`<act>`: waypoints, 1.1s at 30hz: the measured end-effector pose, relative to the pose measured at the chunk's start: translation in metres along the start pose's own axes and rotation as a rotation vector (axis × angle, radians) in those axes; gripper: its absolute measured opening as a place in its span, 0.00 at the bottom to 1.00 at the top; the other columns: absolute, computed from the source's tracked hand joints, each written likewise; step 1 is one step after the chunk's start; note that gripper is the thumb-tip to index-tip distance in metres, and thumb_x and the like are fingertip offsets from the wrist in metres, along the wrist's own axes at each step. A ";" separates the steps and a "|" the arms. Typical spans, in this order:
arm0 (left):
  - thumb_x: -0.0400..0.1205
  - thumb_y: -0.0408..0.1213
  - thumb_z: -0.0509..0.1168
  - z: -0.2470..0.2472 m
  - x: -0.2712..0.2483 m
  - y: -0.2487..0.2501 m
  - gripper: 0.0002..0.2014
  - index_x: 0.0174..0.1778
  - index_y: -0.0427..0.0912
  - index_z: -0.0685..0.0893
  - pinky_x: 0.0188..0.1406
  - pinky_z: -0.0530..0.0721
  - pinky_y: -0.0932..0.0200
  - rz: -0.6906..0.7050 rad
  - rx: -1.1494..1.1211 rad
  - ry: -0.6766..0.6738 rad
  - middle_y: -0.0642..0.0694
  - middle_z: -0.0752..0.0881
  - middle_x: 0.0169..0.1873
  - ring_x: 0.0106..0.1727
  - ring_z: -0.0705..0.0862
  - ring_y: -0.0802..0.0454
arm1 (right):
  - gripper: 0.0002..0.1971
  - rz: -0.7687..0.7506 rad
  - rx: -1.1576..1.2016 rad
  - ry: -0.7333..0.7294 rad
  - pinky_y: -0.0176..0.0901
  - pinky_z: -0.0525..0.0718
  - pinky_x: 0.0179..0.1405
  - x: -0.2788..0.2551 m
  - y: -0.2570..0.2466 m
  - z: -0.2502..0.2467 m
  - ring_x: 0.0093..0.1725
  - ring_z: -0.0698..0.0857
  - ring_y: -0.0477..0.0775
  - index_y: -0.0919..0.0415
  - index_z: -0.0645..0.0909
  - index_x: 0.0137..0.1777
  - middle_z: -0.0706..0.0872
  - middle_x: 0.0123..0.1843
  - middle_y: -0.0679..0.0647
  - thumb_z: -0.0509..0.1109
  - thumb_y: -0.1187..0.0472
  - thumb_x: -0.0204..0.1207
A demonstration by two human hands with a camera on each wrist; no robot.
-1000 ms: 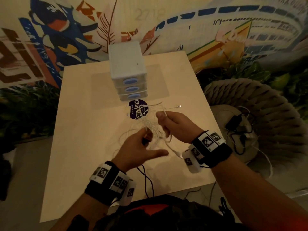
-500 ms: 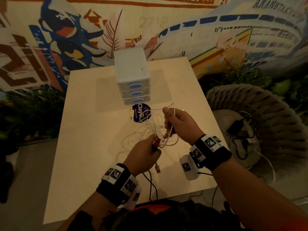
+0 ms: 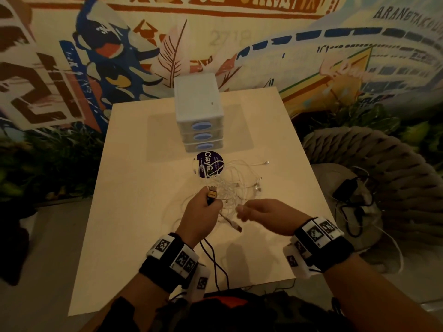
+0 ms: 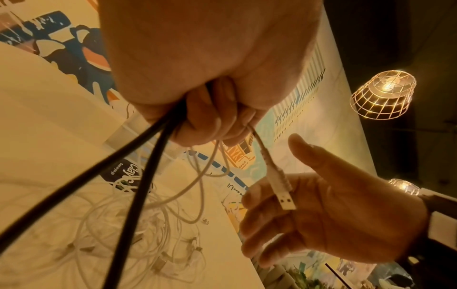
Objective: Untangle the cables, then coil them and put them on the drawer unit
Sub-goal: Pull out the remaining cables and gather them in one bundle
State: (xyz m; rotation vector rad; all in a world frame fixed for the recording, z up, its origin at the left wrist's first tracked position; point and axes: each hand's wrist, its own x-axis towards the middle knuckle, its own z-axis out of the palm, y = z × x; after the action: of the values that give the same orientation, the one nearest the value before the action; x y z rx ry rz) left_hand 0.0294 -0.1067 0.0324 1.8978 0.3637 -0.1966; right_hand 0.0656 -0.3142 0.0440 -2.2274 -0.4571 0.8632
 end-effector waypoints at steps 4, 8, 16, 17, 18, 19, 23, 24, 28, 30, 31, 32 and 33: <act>0.82 0.32 0.64 0.003 -0.003 0.004 0.10 0.40 0.52 0.78 0.45 0.77 0.48 0.032 0.003 -0.003 0.56 0.81 0.33 0.37 0.77 0.52 | 0.12 -0.103 0.112 -0.081 0.49 0.88 0.59 -0.001 -0.007 0.007 0.46 0.91 0.44 0.52 0.87 0.52 0.92 0.46 0.47 0.70 0.45 0.83; 0.85 0.33 0.65 0.005 -0.008 0.008 0.11 0.38 0.52 0.76 0.41 0.74 0.53 0.069 0.032 0.008 0.57 0.79 0.33 0.34 0.75 0.58 | 0.09 -0.140 0.146 -0.033 0.47 0.90 0.53 -0.011 -0.012 -0.004 0.42 0.92 0.47 0.56 0.87 0.49 0.93 0.42 0.49 0.76 0.51 0.80; 0.87 0.56 0.64 -0.009 -0.016 0.014 0.22 0.36 0.42 0.76 0.38 0.71 0.56 0.157 0.276 -0.277 0.54 0.75 0.28 0.30 0.72 0.60 | 0.01 -0.304 0.201 0.457 0.48 0.89 0.49 -0.037 -0.009 -0.048 0.45 0.92 0.45 0.50 0.82 0.50 0.93 0.44 0.44 0.72 0.56 0.84; 0.87 0.56 0.64 -0.011 -0.017 0.016 0.22 0.38 0.41 0.80 0.38 0.72 0.58 0.172 0.287 -0.297 0.56 0.77 0.28 0.29 0.74 0.62 | 0.02 -0.351 0.279 0.512 0.48 0.88 0.50 -0.037 -0.009 -0.054 0.48 0.92 0.49 0.53 0.82 0.51 0.93 0.47 0.47 0.70 0.56 0.85; 0.87 0.56 0.64 -0.013 -0.018 0.018 0.22 0.40 0.40 0.84 0.37 0.73 0.61 0.179 0.298 -0.312 0.57 0.80 0.28 0.30 0.76 0.64 | 0.04 -0.402 0.369 0.559 0.47 0.88 0.52 -0.037 -0.009 -0.060 0.52 0.92 0.52 0.57 0.80 0.52 0.93 0.50 0.51 0.68 0.57 0.86; 0.87 0.55 0.65 -0.015 -0.020 0.020 0.20 0.40 0.42 0.86 0.38 0.75 0.62 0.182 0.299 -0.335 0.57 0.84 0.29 0.31 0.79 0.64 | 0.07 -0.452 0.454 0.594 0.45 0.87 0.54 -0.037 -0.011 -0.065 0.56 0.91 0.54 0.62 0.78 0.53 0.92 0.54 0.53 0.66 0.58 0.87; 0.85 0.58 0.66 -0.024 -0.029 0.033 0.18 0.40 0.49 0.90 0.36 0.76 0.62 0.161 0.395 -0.651 0.47 0.87 0.33 0.30 0.77 0.57 | 0.12 -0.521 0.499 0.630 0.52 0.88 0.60 -0.035 -0.031 -0.070 0.60 0.91 0.56 0.63 0.74 0.58 0.92 0.57 0.55 0.63 0.53 0.88; 0.85 0.59 0.67 -0.026 -0.032 0.035 0.17 0.41 0.50 0.91 0.33 0.73 0.65 0.162 0.442 -0.724 0.54 0.85 0.28 0.27 0.75 0.61 | 0.12 -0.520 0.508 0.603 0.57 0.88 0.57 -0.034 -0.039 -0.067 0.55 0.92 0.59 0.57 0.75 0.58 0.93 0.53 0.57 0.64 0.48 0.87; 0.81 0.61 0.71 -0.032 -0.037 0.036 0.15 0.50 0.54 0.91 0.30 0.69 0.68 0.180 0.584 -0.672 0.63 0.78 0.25 0.26 0.74 0.65 | 0.10 -0.502 0.500 0.542 0.55 0.83 0.32 -0.027 -0.063 -0.047 0.29 0.84 0.58 0.48 0.77 0.53 0.84 0.34 0.54 0.65 0.43 0.85; 0.79 0.61 0.73 -0.043 -0.036 0.034 0.18 0.58 0.54 0.87 0.30 0.68 0.70 0.177 0.652 -0.601 0.61 0.82 0.35 0.29 0.76 0.67 | 0.07 -0.441 0.436 0.546 0.50 0.77 0.28 -0.025 -0.067 -0.036 0.27 0.77 0.51 0.44 0.78 0.52 0.81 0.32 0.49 0.65 0.44 0.85; 0.78 0.60 0.74 -0.052 -0.035 0.031 0.20 0.60 0.53 0.85 0.31 0.68 0.70 0.184 0.698 -0.561 0.59 0.83 0.39 0.31 0.76 0.66 | 0.06 -0.416 0.383 0.546 0.50 0.77 0.28 -0.024 -0.067 -0.031 0.28 0.76 0.50 0.42 0.78 0.51 0.81 0.32 0.48 0.64 0.43 0.85; 0.79 0.57 0.75 -0.058 -0.034 0.030 0.19 0.60 0.53 0.83 0.31 0.68 0.69 0.195 0.715 -0.513 0.55 0.82 0.40 0.33 0.76 0.65 | 0.05 -0.393 0.332 0.539 0.51 0.77 0.30 -0.024 -0.066 -0.026 0.29 0.77 0.49 0.41 0.79 0.51 0.83 0.33 0.48 0.65 0.43 0.85; 0.80 0.52 0.74 -0.064 -0.033 0.029 0.15 0.59 0.52 0.83 0.31 0.69 0.70 0.212 0.680 -0.463 0.55 0.80 0.38 0.33 0.76 0.63 | 0.05 -0.374 0.301 0.527 0.50 0.78 0.30 -0.024 -0.066 -0.022 0.29 0.78 0.48 0.42 0.79 0.51 0.85 0.34 0.48 0.65 0.45 0.85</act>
State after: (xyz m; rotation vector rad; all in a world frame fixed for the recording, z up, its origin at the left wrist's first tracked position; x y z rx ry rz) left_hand 0.0056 -0.0609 0.0911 2.4480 -0.2568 -0.6669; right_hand 0.0590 -0.2918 0.1139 -1.9040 -0.4338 0.1244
